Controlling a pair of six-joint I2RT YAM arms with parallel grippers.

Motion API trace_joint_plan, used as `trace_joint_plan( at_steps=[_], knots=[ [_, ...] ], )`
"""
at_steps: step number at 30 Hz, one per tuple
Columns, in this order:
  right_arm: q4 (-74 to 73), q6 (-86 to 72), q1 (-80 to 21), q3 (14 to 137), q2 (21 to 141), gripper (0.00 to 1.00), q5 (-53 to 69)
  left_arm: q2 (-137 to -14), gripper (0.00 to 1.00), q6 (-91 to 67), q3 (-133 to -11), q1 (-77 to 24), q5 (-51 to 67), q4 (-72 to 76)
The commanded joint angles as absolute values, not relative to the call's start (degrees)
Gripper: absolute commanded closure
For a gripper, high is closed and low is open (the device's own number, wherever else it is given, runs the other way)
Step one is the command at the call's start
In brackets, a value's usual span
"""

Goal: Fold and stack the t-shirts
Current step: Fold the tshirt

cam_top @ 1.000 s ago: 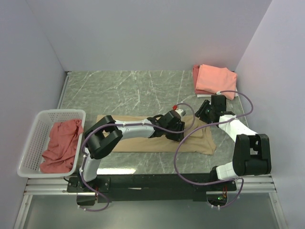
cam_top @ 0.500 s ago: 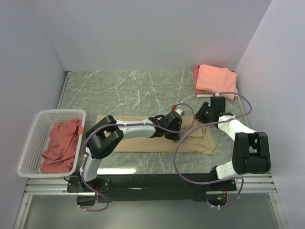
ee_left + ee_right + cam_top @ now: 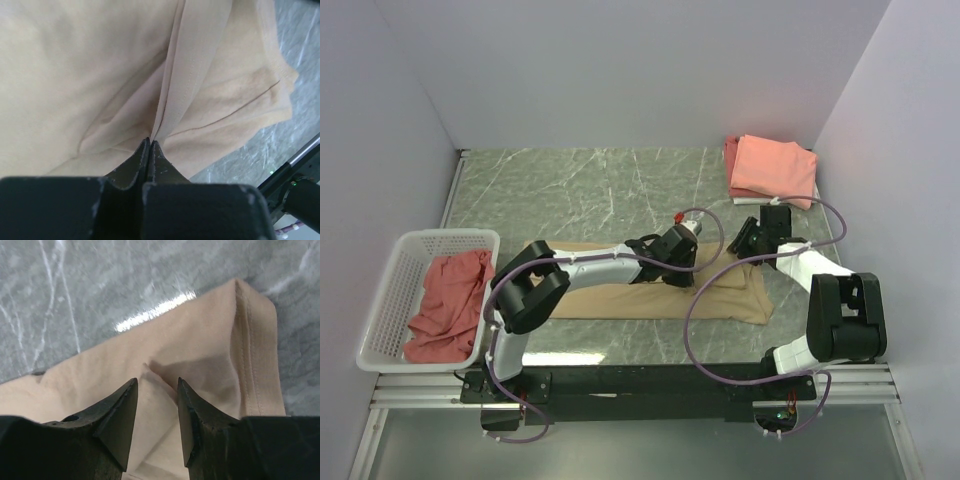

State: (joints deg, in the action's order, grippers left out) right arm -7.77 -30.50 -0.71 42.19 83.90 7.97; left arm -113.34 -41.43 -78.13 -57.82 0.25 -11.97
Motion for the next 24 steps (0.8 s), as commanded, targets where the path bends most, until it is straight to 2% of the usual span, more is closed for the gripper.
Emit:
trace_joint_plan(
  at_steps=[1,7,10,16,23,24],
  knots=[
    [-6.33,-29.71,-0.35,40.87,81.92,0.55,7.29,-109.69,0.99,-42.01,-78.84,-56.69,1.93,-11.6],
    [-5.45,-30.06,-0.53,39.11,81.21,0.55,8.61,-109.78,0.99,-41.92,-79.1,-55.55,3.86,-11.87],
    [-5.36,-30.5,-0.44,38.24,80.07,0.59,9.05,-109.78,0.99,-41.75,-79.19,-55.11,4.74,-11.87],
    [-6.15,-31.2,-0.44,36.91,75.85,0.69,9.76,-109.69,0.99,-41.48,-79.37,-53.79,6.77,-12.04],
    [-8.52,-31.38,-0.44,35.77,70.76,0.89,9.32,-108.02,0.99,-40.87,-78.93,-52.12,10.02,-12.13],
    [-8.79,-31.38,-0.44,35.42,70.06,0.9,9.06,-107.76,0.99,-40.52,-78.84,-52.03,10.45,-12.22]
  ],
)
